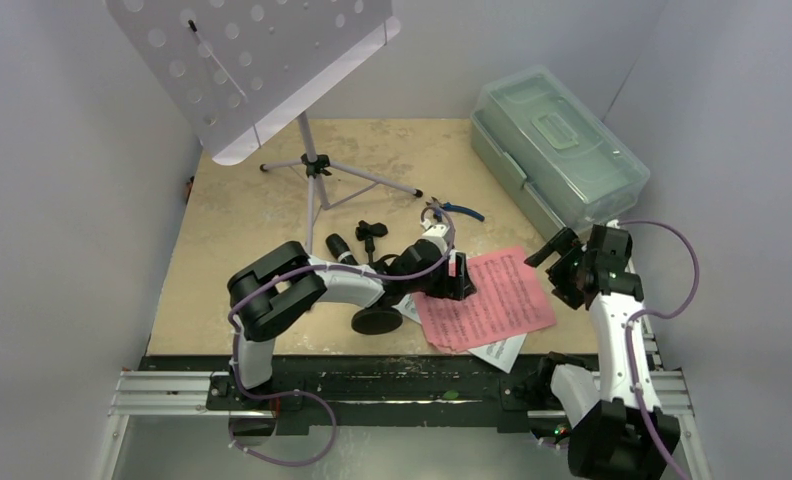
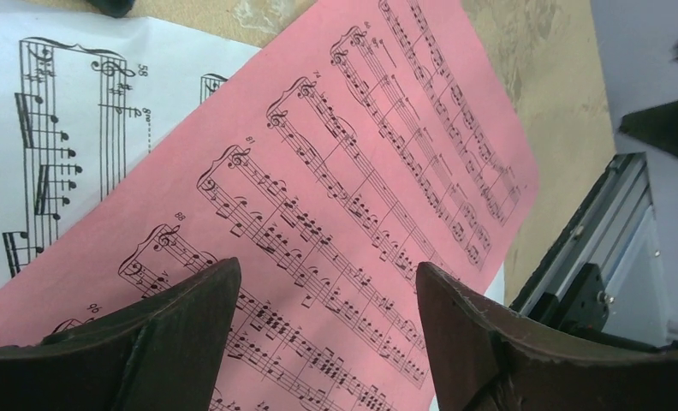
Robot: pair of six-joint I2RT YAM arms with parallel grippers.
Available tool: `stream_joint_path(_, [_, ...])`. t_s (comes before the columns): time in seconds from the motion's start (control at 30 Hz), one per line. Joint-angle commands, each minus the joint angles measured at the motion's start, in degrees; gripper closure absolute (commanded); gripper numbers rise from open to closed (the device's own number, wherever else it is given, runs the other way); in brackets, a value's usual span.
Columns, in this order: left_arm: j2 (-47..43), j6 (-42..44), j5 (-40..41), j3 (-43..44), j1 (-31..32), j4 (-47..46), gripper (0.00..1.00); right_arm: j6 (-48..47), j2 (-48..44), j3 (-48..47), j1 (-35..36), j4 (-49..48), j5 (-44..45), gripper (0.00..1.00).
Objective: Set up the instrument practice props
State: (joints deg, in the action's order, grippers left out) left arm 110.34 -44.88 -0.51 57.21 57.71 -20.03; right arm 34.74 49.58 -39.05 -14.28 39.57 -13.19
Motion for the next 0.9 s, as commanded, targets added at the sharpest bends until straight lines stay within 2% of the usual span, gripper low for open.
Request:
stream_joint_path(0.0, [3.0, -6.4, 4.8, -3.8, -2.8, 6.3, 0.23, 9.4, 7.1, 2.5, -0.2, -0.2, 14.9, 0.01])
stream_joint_path(0.1, [3.4, -9.7, 6.6, -5.1, -4.5, 6.2, 0.23, 12.1, 11.1, 1.9, -0.2, 5.2, 18.4, 0.01])
stream_joint_path(0.23, [1.7, -11.2, 9.8, -6.9, -5.6, 4.4, 0.22, 12.6, 8.5, 3.6, -0.2, 7.0, 21.2, 0.01])
stream_joint_path(0.4, [1.3, -11.3, 8.4, -6.6, -5.8, 1.8, 0.23, 10.8, 10.1, 9.2, -0.2, 2.8, 13.5, 0.01])
stream_joint_path(0.5, [1.5, -10.7, 7.0, -6.4, -5.8, 1.4, 0.23, 3.3, 12.8, 10.1, 0.0, -3.5, 4.1, 0.01])
stream_joint_path(0.6, [1.5, -10.3, 6.4, -6.7, -5.8, 1.4, 0.23, 1.0, 14.6, 10.4, 1.4, -7.4, -4.5, 0.01])
stream_joint_path(0.87, [2.0, -10.1, 5.8, -6.1, -5.7, 1.6, 0.23, -0.1, 13.2, 14.4, 3.8, -14.0, -13.9, 0.04])
